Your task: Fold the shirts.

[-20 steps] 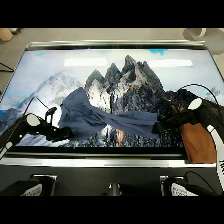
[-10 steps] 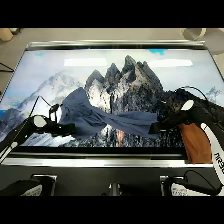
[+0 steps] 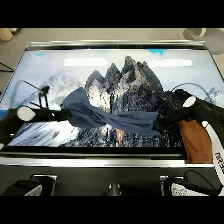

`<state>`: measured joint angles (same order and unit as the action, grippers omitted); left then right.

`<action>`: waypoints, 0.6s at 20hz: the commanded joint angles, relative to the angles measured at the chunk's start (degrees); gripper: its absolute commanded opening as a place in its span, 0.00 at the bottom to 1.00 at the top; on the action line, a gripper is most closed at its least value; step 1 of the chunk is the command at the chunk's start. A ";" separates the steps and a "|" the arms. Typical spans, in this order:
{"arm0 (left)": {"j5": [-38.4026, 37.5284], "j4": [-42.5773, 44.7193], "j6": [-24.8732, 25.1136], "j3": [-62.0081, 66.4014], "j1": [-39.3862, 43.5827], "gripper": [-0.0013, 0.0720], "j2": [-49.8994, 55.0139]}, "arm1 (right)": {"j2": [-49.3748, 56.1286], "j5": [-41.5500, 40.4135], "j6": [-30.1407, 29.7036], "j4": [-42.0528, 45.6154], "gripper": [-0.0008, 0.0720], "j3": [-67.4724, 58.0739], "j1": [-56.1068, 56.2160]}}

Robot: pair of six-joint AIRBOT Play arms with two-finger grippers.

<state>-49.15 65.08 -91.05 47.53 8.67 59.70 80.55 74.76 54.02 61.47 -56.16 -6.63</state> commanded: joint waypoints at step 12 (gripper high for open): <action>-3.04 27.23 -5.66 54.97 -0.02 0.05 -21.66 | -36.87 1.95 11.58 15.37 0.04 -46.14 -0.04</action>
<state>-50.65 88.51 -94.63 98.04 8.67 40.23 49.04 72.71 61.82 72.20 -98.91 -6.68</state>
